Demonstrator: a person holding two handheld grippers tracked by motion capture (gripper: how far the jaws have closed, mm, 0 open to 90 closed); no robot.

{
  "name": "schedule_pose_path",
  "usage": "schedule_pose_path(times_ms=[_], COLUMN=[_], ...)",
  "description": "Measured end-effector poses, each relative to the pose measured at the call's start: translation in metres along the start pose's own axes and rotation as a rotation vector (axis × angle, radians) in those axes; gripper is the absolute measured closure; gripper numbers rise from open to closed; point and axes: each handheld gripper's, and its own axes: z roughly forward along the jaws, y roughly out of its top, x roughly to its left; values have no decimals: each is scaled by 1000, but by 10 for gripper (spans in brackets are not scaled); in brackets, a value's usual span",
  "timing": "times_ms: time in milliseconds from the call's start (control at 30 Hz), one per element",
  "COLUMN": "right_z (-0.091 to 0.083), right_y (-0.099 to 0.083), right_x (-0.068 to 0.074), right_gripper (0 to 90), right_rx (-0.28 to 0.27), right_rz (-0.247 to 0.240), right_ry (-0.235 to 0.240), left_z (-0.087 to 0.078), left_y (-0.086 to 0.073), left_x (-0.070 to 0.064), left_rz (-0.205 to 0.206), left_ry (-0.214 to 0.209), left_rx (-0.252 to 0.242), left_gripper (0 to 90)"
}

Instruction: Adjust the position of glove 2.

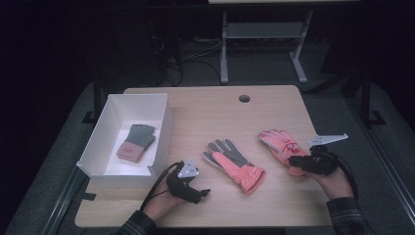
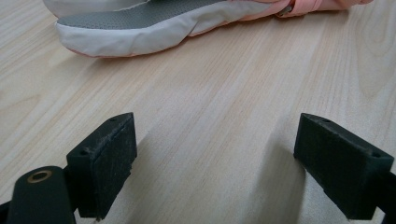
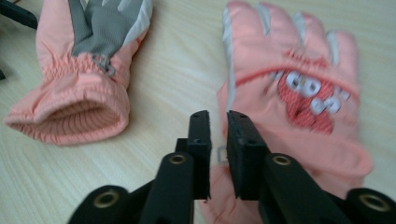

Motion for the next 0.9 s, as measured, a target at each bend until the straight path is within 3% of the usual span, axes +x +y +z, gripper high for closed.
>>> schedule_pose_path(times_ms=[133, 267, 367, 533, 733, 900], right_z=[0, 8, 16, 25, 39, 47], right_y=[15, 23, 27, 34, 34, 28], right_x=[-6, -17, -22, -27, -32, -30], right_gripper=[744, 664, 599, 502, 487, 522], right_rx=[15, 59, 95, 110, 157, 176], right_rz=[-29, -20, -17, -28, -34, -53], right_ry=[-25, -49, -54, -44, -39, -61], left_z=[0, 0, 0, 0, 0, 0], left_y=[0, 0, 0, 0, 0, 0], left_x=[0, 0, 0, 0, 0, 0], left_rz=[0, -2, -1, -2, -2, -3], left_ry=[1, 1, 0, 1, 1, 1], left_rx=[0, 0, 4, 0, -1, 0], left_gripper=[124, 124, 124, 124, 124, 124])
